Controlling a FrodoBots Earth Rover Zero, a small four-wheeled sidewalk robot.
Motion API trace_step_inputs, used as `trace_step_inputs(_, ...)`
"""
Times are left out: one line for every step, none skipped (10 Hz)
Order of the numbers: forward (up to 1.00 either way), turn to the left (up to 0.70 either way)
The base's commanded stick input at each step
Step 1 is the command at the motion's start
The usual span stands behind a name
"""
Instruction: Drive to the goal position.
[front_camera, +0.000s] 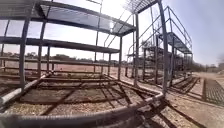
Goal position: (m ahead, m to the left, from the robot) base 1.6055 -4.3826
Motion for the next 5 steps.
trace_step_inputs(0.00, -0.50)
trace_step_inputs(0.00, -0.50)
trace_step_inputs(0.00, -0.50)
trace_step_inputs(0.00, -0.50)
trace_step_inputs(0.00, -0.50)
